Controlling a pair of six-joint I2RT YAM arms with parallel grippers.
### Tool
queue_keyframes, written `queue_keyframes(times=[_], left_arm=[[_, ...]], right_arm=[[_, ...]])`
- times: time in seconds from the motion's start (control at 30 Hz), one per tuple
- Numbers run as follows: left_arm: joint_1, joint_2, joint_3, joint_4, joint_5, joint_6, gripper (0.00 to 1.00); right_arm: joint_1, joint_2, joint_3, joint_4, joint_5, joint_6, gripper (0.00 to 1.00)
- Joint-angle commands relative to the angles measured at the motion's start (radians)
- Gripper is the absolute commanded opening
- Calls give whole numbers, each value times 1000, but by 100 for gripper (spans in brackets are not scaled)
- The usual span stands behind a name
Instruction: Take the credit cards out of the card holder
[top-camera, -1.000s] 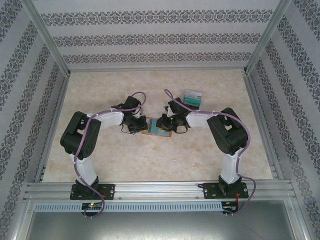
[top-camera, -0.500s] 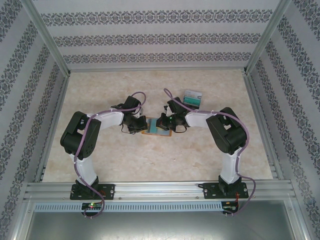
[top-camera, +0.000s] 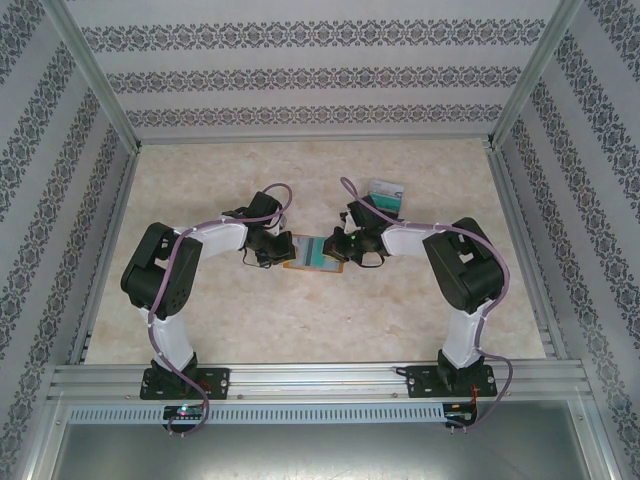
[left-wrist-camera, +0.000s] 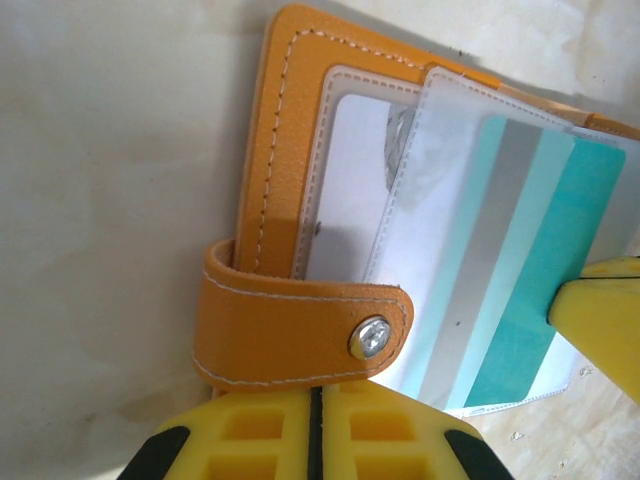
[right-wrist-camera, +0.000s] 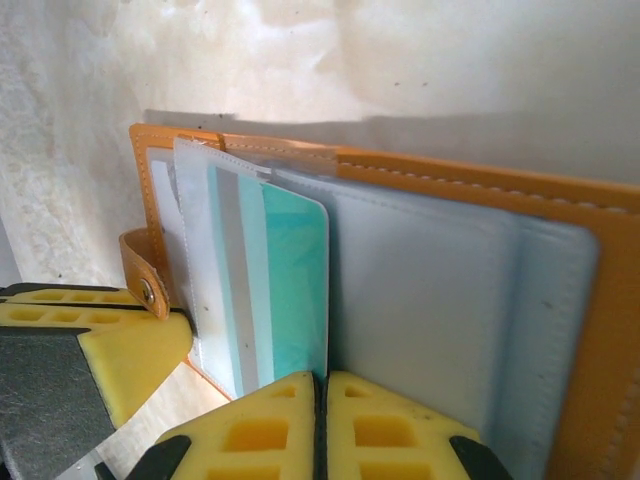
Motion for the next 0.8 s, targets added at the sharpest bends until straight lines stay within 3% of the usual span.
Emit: queue_keyframes(times=[0.0,0.47,0.77], left_arm=[[12,42,4,-62,-15,14,0],[16,51,32,-63,2,28,0],[20,-51,71,-71,24,37,0]], right_arm=[[-17,-38,-27,-28,14,-26,0],[-81,-188,-85,-125,0,-119,0],[-92,-310,107,-470,104,-381,0]])
